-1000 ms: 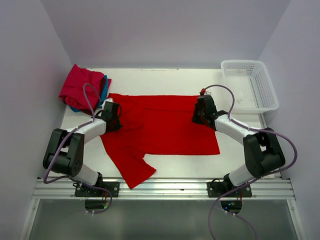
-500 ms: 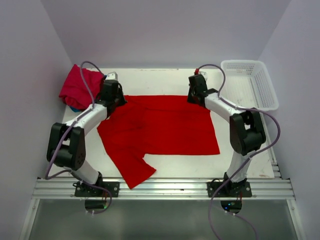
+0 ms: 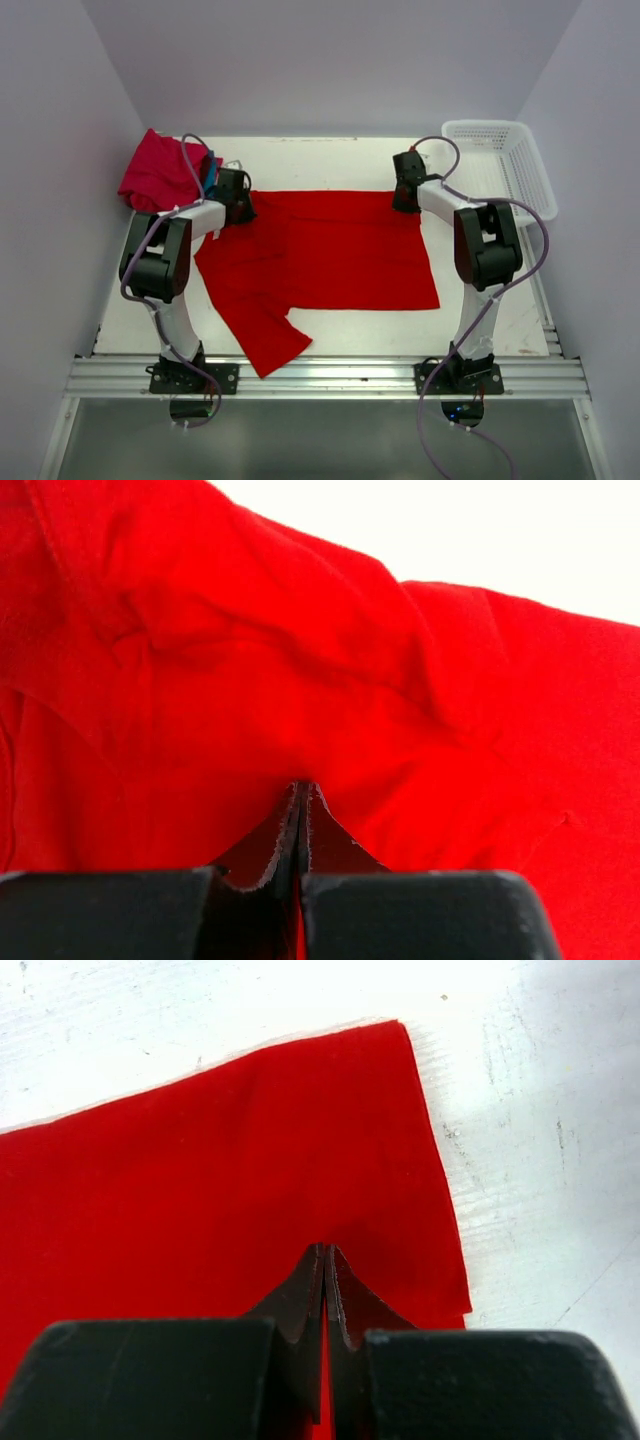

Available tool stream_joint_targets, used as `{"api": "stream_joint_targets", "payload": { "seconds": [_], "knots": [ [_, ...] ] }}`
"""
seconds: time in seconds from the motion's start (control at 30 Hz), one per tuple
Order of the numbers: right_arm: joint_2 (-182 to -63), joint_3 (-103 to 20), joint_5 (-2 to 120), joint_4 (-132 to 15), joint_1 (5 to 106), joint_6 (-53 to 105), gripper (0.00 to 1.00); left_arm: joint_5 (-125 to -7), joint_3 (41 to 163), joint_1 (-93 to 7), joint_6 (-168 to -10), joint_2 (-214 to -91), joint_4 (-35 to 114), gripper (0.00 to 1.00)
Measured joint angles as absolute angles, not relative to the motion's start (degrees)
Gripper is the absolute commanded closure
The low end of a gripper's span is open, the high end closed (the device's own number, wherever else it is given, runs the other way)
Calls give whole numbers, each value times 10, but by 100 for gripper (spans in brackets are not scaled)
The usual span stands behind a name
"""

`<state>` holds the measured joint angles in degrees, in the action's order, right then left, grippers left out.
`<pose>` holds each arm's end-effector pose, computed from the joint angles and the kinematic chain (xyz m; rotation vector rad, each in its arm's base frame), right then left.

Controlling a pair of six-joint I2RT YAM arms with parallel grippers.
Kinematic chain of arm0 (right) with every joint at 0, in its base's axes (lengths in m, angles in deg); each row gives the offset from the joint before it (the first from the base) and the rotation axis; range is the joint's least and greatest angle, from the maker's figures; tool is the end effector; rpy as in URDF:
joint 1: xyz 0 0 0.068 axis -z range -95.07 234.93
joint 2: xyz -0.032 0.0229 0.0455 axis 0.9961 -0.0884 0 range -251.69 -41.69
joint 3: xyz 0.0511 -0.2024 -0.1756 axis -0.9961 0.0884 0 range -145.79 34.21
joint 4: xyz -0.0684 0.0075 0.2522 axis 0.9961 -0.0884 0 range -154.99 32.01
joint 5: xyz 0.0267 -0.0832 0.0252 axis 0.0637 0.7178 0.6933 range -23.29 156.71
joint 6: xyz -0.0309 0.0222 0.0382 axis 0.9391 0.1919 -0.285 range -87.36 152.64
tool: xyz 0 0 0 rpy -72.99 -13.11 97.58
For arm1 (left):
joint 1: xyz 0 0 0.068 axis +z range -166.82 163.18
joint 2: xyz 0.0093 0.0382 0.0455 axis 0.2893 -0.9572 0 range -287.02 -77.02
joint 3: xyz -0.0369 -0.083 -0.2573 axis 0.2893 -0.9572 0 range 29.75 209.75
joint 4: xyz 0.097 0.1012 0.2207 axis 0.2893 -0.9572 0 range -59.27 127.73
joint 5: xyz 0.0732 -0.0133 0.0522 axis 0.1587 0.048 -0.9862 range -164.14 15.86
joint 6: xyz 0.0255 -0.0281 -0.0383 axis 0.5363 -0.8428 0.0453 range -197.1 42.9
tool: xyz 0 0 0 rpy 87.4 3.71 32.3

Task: Fold and stack the t-shirts
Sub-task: Fold the flattened tshirt in 1/3 of the way

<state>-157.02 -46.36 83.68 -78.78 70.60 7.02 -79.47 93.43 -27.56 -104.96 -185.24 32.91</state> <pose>0.4188 0.0962 0.1727 0.3580 2.4554 -0.0850 0.3843 -0.0696 0.1523 -0.4040 2.4026 -0.1912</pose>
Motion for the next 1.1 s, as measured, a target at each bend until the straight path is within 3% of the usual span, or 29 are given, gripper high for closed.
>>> {"api": "stream_joint_targets", "payload": {
  "seconds": [0.57,1.1],
  "knots": [
    [-1652,-557,820,-797,732,61,100,-754,1036,-273,-1050,-1938,343,100],
    [-1745,-724,807,-874,778,64,100,-662,1276,-265,-1050,-2101,314,100]
  ]
}}
